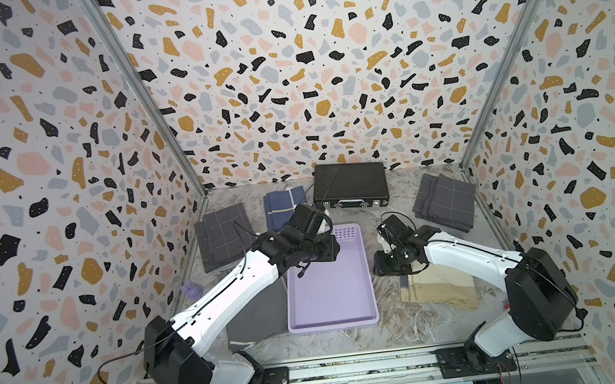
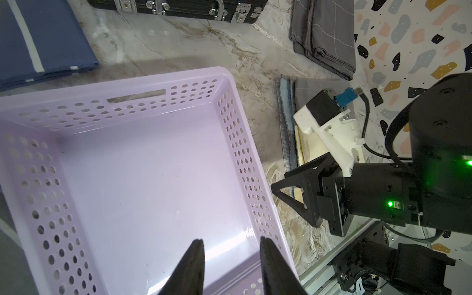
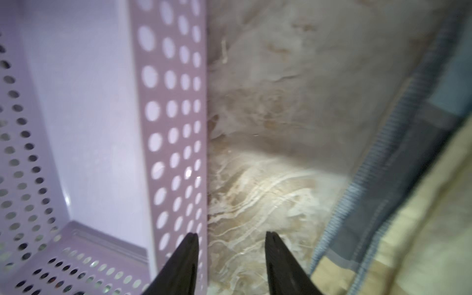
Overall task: Put the folded pillowcase in the basket
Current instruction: Adjust the basket at the center of the board, then pick up the pillowcase from the center of the board.
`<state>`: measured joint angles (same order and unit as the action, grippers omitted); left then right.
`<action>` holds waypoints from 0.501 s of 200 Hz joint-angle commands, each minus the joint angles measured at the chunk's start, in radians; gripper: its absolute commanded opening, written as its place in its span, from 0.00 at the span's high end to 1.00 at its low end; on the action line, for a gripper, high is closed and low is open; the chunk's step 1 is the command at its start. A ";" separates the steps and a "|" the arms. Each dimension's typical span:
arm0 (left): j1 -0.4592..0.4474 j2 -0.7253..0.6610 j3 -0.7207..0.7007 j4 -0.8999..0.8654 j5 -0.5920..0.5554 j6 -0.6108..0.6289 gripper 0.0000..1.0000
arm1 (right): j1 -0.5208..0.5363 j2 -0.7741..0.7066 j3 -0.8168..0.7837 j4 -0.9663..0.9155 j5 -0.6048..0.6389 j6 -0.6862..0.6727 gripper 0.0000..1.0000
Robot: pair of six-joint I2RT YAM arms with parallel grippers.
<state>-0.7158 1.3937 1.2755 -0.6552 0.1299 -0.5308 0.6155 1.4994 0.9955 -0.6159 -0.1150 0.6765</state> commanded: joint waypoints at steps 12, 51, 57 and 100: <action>-0.055 0.099 0.119 0.013 0.037 0.034 0.56 | -0.083 -0.129 -0.006 -0.173 0.265 -0.035 0.49; -0.135 0.333 0.341 0.012 0.093 0.038 0.42 | -0.391 -0.286 -0.084 -0.200 0.211 -0.077 0.46; -0.143 0.372 0.378 0.011 0.086 0.034 0.31 | -0.431 -0.303 -0.091 -0.205 0.212 -0.085 0.45; -0.216 0.608 0.600 -0.041 -0.007 0.063 0.00 | -0.538 -0.405 -0.213 -0.202 0.242 -0.048 0.36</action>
<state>-0.9077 1.9091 1.7752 -0.6598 0.1574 -0.4892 0.0971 1.1397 0.8398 -0.7670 0.0872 0.6189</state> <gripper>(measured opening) 0.996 0.617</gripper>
